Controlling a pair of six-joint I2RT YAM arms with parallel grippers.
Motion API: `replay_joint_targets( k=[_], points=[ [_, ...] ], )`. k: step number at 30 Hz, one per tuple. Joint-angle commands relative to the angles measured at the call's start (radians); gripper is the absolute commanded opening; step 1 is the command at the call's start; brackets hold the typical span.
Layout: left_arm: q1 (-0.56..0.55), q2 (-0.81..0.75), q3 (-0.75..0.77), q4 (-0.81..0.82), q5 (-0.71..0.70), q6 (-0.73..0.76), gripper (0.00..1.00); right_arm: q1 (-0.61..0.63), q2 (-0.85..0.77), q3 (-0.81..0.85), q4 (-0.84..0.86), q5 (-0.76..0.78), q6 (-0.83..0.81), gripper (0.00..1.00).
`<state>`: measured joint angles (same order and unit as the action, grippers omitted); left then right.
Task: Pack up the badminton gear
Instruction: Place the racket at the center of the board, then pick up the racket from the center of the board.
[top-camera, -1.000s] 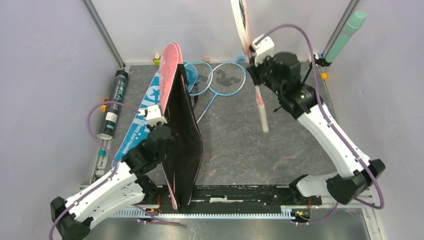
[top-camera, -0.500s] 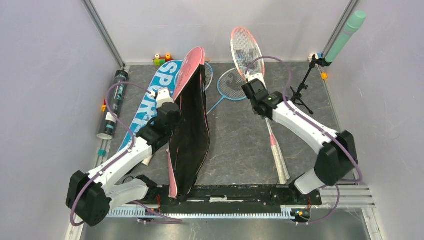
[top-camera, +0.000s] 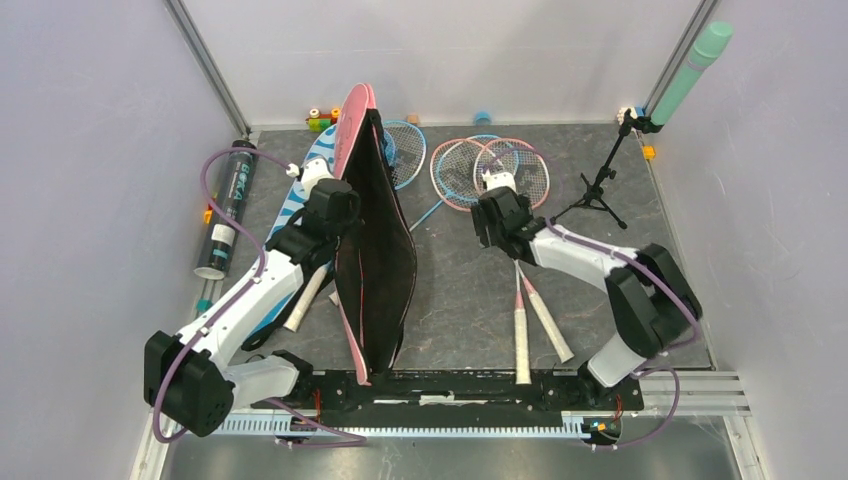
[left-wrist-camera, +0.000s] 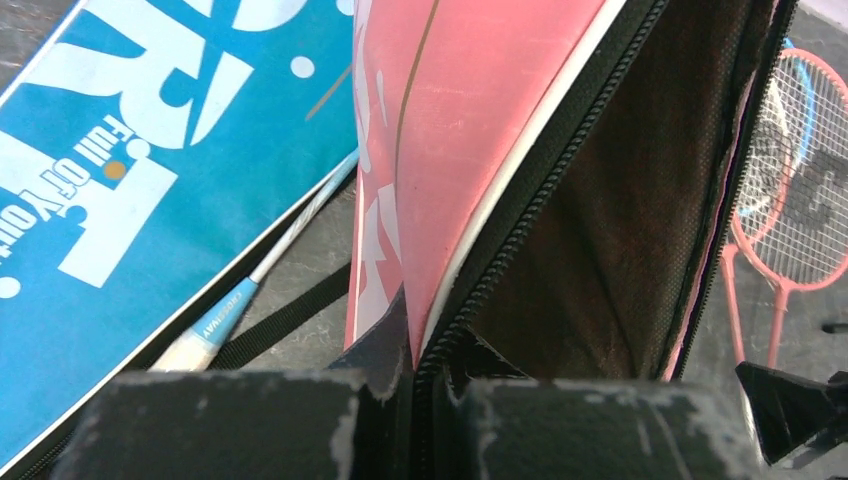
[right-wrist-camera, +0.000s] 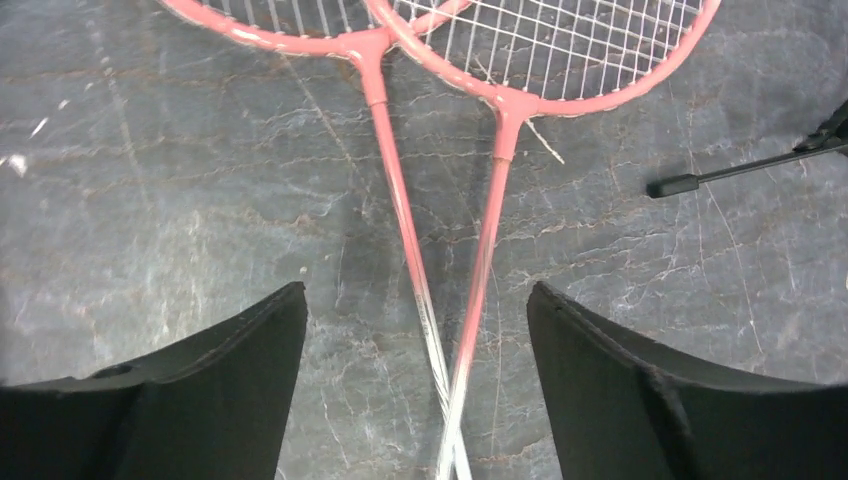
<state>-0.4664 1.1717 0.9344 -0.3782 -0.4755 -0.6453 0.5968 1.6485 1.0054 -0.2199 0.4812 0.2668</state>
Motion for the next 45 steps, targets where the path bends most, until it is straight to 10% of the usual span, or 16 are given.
replay_joint_targets(
  k=[1,11,23,33,36,45],
  points=[
    [0.003,-0.020,0.061,0.033,0.097,-0.045,0.02,0.003,-0.200,-0.193,0.303,-0.115,-0.006,0.96],
    [0.002,-0.085,-0.181,0.216,0.288,-0.109,0.02,-0.105,-0.473,-0.675,0.691,-0.309,0.259,0.94],
    [-0.005,0.047,-0.142,0.252,0.261,-0.194,0.02,-0.221,-0.183,-0.575,0.776,-0.205,0.404,0.70],
    [-0.011,0.163,-0.045,0.227,0.186,-0.174,0.02,-0.220,0.071,-0.473,0.946,-0.264,0.470,0.23],
    [-0.011,0.204,0.021,0.175,0.128,-0.146,0.02,-0.221,0.007,-0.497,1.030,-0.301,0.392,0.00],
    [-0.011,0.348,0.344,-0.160,-0.213,-0.058,0.02,-0.127,-0.414,-0.523,0.678,-0.238,-0.004,0.00]
  ],
)
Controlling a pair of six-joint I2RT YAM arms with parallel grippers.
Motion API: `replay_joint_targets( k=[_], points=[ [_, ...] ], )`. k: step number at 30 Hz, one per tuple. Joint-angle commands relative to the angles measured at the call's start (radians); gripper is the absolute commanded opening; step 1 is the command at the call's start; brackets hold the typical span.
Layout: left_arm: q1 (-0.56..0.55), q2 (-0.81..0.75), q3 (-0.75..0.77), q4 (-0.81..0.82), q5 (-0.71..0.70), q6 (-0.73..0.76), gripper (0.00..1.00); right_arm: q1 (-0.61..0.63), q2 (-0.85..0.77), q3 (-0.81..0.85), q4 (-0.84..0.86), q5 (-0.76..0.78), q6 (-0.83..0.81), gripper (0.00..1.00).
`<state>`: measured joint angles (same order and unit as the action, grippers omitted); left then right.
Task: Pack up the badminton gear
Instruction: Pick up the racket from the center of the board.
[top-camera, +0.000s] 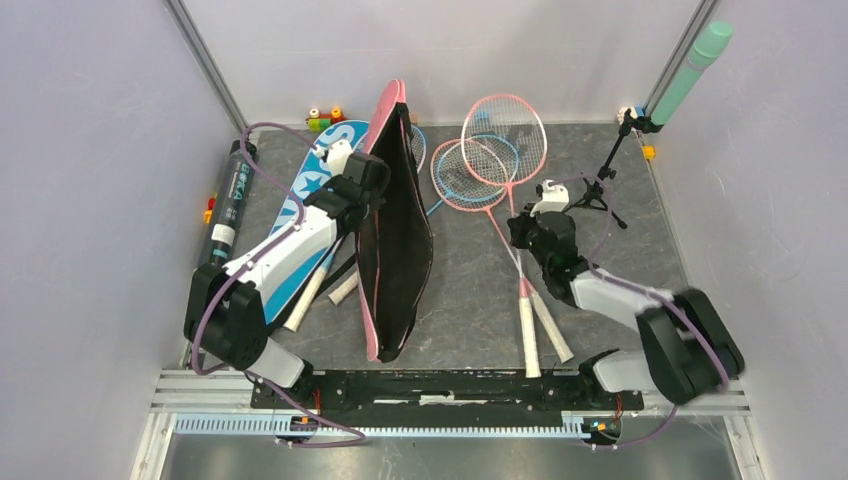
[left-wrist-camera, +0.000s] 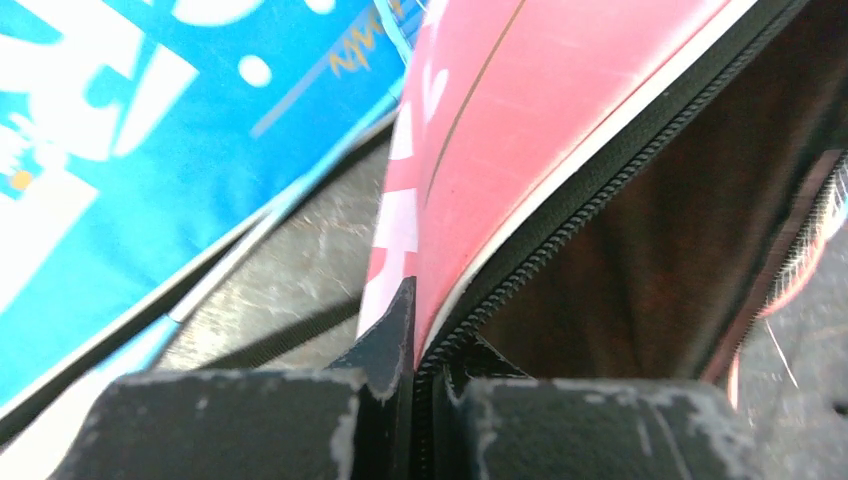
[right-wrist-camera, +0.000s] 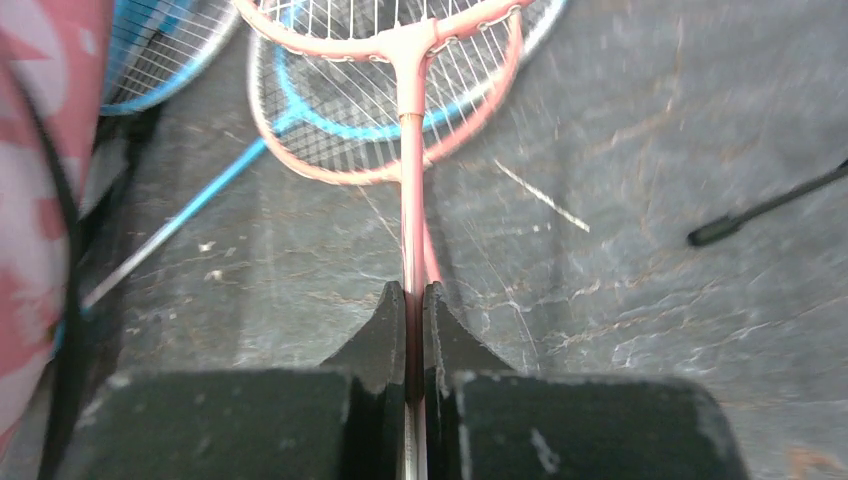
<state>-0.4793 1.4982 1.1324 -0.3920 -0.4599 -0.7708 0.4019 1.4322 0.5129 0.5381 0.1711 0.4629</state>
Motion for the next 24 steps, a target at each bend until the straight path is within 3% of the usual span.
replay_joint_targets(
  k=[1,9,13,18,24],
  points=[
    [0.002,0.024,0.172,-0.172,-0.246,0.078,0.02,0.097,-0.249,-0.043,-0.118,0.098,-0.223,0.00],
    [0.002,0.061,0.206,-0.136,-0.268,0.116,0.02,0.249,-0.433,-0.090,-0.291,0.005,-0.344,0.00],
    [0.002,0.134,0.243,-0.115,-0.253,0.089,0.02,0.336,-0.429,-0.095,-0.299,-0.045,-0.383,0.00],
    [0.002,0.246,0.319,-0.125,-0.235,0.076,0.02,0.439,-0.418,-0.097,-0.296,0.003,-0.386,0.00],
    [0.002,0.314,0.380,-0.183,-0.194,0.056,0.02,0.480,-0.390,-0.094,-0.300,0.030,-0.394,0.00]
  ],
)
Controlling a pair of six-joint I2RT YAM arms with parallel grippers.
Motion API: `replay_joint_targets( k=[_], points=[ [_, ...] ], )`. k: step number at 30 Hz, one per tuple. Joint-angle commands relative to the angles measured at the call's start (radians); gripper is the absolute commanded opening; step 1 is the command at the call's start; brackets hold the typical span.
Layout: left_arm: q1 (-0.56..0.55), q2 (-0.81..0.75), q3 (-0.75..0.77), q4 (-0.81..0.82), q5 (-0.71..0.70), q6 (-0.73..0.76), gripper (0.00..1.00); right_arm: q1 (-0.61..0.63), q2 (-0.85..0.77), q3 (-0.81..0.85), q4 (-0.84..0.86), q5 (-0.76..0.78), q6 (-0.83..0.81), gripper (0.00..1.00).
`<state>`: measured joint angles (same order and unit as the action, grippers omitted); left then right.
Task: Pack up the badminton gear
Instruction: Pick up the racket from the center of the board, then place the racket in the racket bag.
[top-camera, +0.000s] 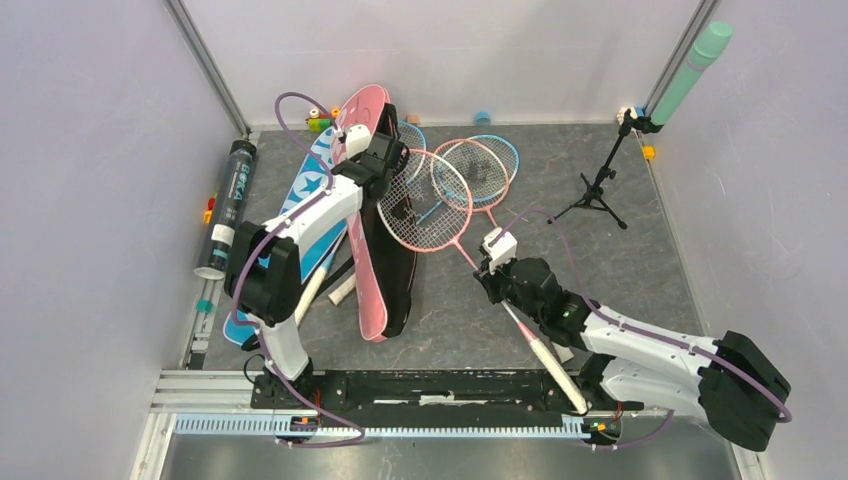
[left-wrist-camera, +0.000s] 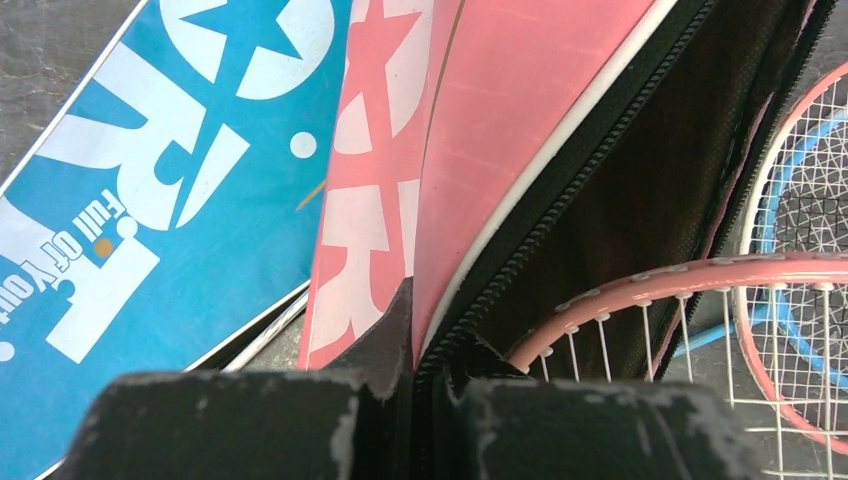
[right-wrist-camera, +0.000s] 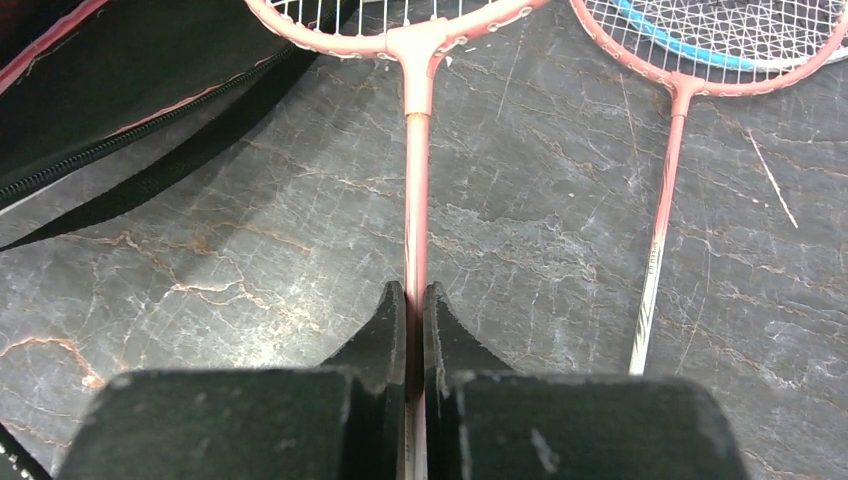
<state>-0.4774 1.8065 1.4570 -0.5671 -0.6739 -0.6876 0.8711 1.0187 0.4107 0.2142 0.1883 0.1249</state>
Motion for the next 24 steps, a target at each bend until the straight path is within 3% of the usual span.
replay_joint_targets(
  k=[1,6,11,17,24],
  points=[
    [-0.001,-0.004,0.049,-0.007,0.031,-0.030,0.02,0.014,0.048,0.027,0.011,0.014,-0.050,0.00],
    [-0.023,-0.097,-0.063,0.097,0.114,0.025,0.02,0.038,0.236,0.134,-0.036,0.052,0.009,0.00],
    [-0.096,-0.180,-0.203,0.179,0.267,0.071,0.02,0.043,0.383,0.253,0.025,0.004,0.077,0.00],
    [-0.294,-0.265,-0.321,0.265,0.373,0.063,0.02,0.038,0.539,0.419,0.064,-0.001,0.203,0.00],
    [-0.369,-0.369,-0.465,0.385,0.488,-0.046,0.02,-0.052,0.569,0.535,0.079,-0.034,0.272,0.00]
  ],
)
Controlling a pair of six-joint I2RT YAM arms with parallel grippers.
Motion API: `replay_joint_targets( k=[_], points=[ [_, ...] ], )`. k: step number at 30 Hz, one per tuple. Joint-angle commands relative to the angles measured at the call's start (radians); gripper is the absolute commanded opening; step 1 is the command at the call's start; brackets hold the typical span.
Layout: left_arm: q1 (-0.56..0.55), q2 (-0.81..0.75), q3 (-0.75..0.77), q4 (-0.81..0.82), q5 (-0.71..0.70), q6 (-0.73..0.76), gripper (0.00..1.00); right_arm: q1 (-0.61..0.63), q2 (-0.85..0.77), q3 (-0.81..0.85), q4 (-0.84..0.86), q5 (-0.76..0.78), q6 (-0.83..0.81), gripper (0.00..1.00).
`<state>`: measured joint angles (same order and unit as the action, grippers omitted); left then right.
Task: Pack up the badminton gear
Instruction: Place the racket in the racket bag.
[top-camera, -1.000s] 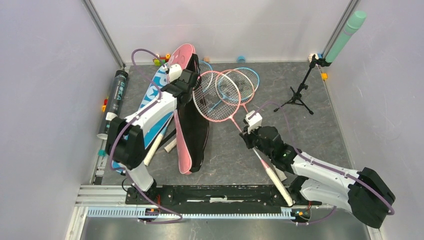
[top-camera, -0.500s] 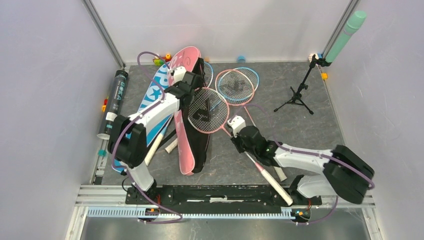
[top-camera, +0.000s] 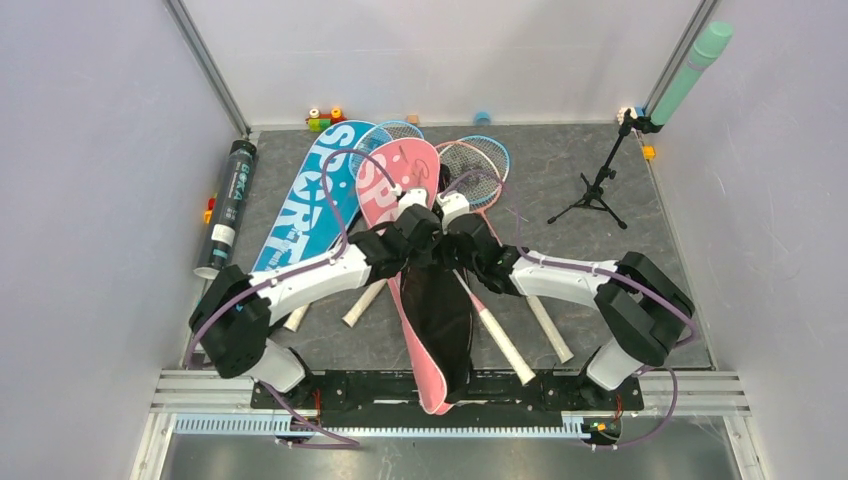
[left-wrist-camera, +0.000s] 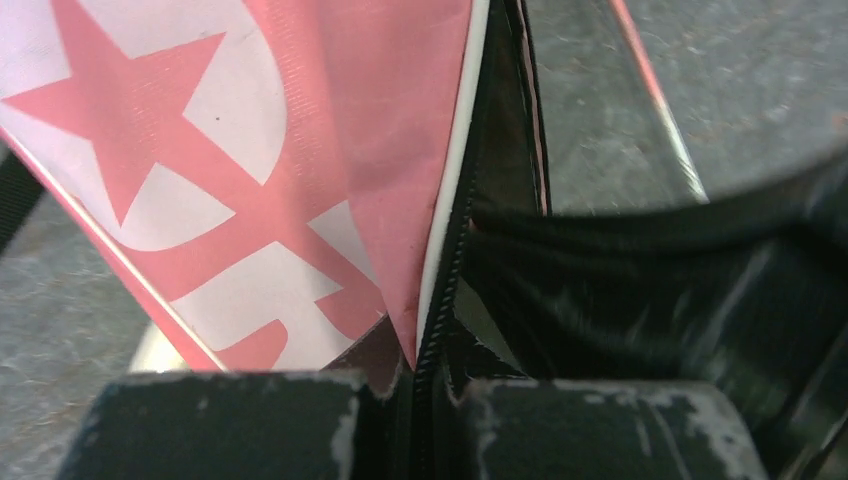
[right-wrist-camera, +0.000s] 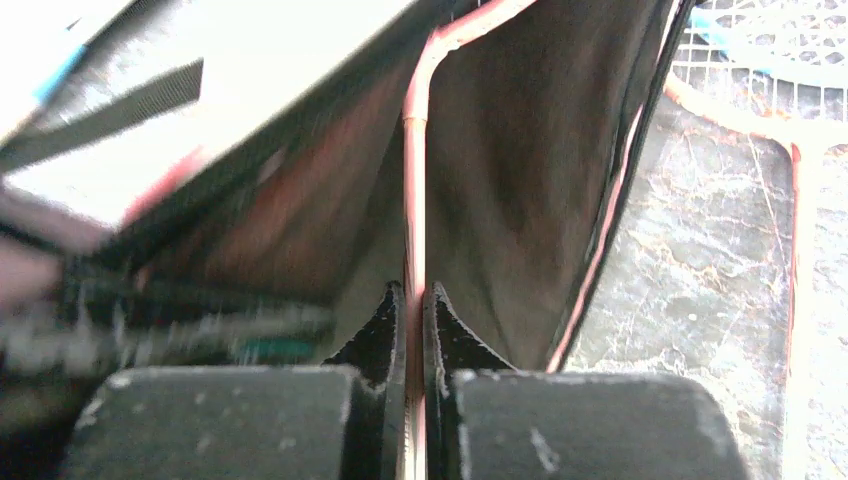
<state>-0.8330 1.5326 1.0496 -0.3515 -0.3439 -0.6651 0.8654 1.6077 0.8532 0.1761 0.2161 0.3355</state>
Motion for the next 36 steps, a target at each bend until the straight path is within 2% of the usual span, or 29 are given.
replay_joint_targets(
  k=[1,4,7,9,12,15,17,20,23,25,27,29,32,36],
  points=[
    [-0.014,-0.108,-0.073,0.186,0.176,-0.077,0.02,-0.064,-0.025,0.095,0.123,-0.072,0.081,0.00],
    [-0.015,-0.145,-0.124,0.258,0.240,-0.096,0.02,-0.114,-0.034,0.070,0.193,-0.139,0.153,0.00],
    [-0.018,-0.172,-0.190,0.332,0.233,-0.120,0.02,-0.159,-0.022,0.055,0.272,-0.213,0.264,0.00],
    [-0.019,-0.197,-0.233,0.356,0.187,-0.136,0.02,-0.176,-0.001,0.093,0.263,-0.275,0.295,0.00],
    [-0.020,-0.227,-0.318,0.485,0.096,-0.125,0.02,-0.176,0.035,0.113,0.312,-0.371,0.282,0.02],
    [-0.020,-0.226,-0.365,0.541,-0.011,-0.105,0.02,-0.174,0.065,0.085,0.294,-0.479,0.228,0.14],
    [-0.020,-0.205,-0.401,0.600,-0.065,-0.107,0.02,-0.170,0.056,0.001,0.342,-0.498,0.212,0.20],
    [-0.020,-0.164,-0.431,0.676,-0.086,-0.104,0.02,-0.151,0.019,-0.154,0.457,-0.540,0.180,0.35],
    [-0.020,-0.132,-0.443,0.731,-0.082,-0.062,0.02,-0.121,-0.045,-0.276,0.485,-0.593,0.115,0.51],
    [-0.020,-0.117,-0.451,0.762,-0.090,-0.032,0.02,-0.117,-0.117,-0.340,0.449,-0.596,0.080,0.62],
    [-0.019,-0.107,-0.458,0.785,-0.085,0.007,0.02,-0.116,-0.216,-0.383,0.353,-0.545,0.034,0.83],
    [-0.019,-0.101,-0.462,0.793,-0.080,0.031,0.02,-0.116,-0.324,-0.417,0.240,-0.467,0.000,0.91],
    [-0.019,-0.097,-0.456,0.789,-0.064,0.060,0.02,-0.116,-0.495,-0.486,0.098,-0.394,-0.007,0.93],
    [-0.019,-0.099,-0.445,0.791,-0.025,0.085,0.02,-0.117,-0.683,-0.585,-0.082,-0.438,0.006,0.91]
  ],
)
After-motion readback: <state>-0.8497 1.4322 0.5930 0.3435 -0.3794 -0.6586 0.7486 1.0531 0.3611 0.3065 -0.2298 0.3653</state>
